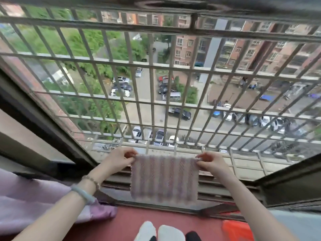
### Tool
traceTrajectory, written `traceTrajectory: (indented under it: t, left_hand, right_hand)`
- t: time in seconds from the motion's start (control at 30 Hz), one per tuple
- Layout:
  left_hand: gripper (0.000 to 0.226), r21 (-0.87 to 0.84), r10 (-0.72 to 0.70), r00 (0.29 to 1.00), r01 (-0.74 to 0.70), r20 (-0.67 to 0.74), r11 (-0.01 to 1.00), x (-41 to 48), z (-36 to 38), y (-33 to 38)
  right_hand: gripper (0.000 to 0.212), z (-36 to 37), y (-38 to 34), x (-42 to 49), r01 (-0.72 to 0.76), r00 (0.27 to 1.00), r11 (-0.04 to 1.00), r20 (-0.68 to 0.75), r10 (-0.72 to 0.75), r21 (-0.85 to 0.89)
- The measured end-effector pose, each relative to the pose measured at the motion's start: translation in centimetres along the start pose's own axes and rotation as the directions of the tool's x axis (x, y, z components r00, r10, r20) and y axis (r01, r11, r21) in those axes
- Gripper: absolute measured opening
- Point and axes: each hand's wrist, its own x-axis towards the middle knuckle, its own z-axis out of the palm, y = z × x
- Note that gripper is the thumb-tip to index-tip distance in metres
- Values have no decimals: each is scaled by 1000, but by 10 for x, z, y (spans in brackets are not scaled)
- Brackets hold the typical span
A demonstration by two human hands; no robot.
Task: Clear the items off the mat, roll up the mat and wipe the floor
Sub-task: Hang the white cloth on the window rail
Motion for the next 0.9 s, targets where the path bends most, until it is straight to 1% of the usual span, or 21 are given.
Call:
traceTrajectory:
  t: [0.07,0.13,0.23,0.33,0.47,0.53,0.57,0.63,0.67,0.73,0.77,0.83,0.9]
  left_hand:
    - [32,-23,-7,1000,6,-3,1000,11,1,-3]
    - [30,-46,-18,1000,18,-3,999,22,4,-5]
    - [30,-43,-39,999,39,14,998,40,10,-17]
    - [19,-23,-63,998,64,25,998,50,19,-28]
    - [30,-129,-87,996,82,-35,988,57,31,-30]
    - [27,-165,-113,992,103,-51,981,61,38,-35]
    - [22,-171,-125,991,115,-53,979,64,43,-37]
    - [12,-128,-170,983,160,-67,979,63,49,-37]
    - [16,-61,-179,981,175,-76,983,62,52,-36]
    - [34,128,-125,989,135,-82,983,57,59,-35]
    - [40,208,-62,995,78,-84,975,52,62,-35]
    - [48,323,98,991,-64,-90,944,38,68,-31]
    - [56,446,279,955,-206,-102,871,23,78,-28]
  right_hand:
    - [18,2,2,11,-34,999,999,-5,34,-1]
    - [21,5,5,21,-63,998,998,-19,63,12]
    - [21,11,12,32,-89,995,996,-41,89,1]
    - [19,16,19,42,-107,992,994,-67,105,-36]
    - [19,21,25,54,-125,987,989,-109,116,-78]
    - [18,24,28,58,-134,984,983,-135,117,-125]
    - [17,25,29,58,-143,981,975,-153,118,-168]
    - [20,27,32,57,-158,976,956,-184,114,-246]
    - [22,28,34,55,-155,977,950,-184,107,-272]
    - [30,30,36,49,-111,986,923,-154,57,-368]
    - [34,32,37,43,-57,992,894,-123,3,-443]
    - [38,39,41,25,115,987,820,-31,-160,-561]
    - [40,51,51,4,281,944,705,56,-324,-651]
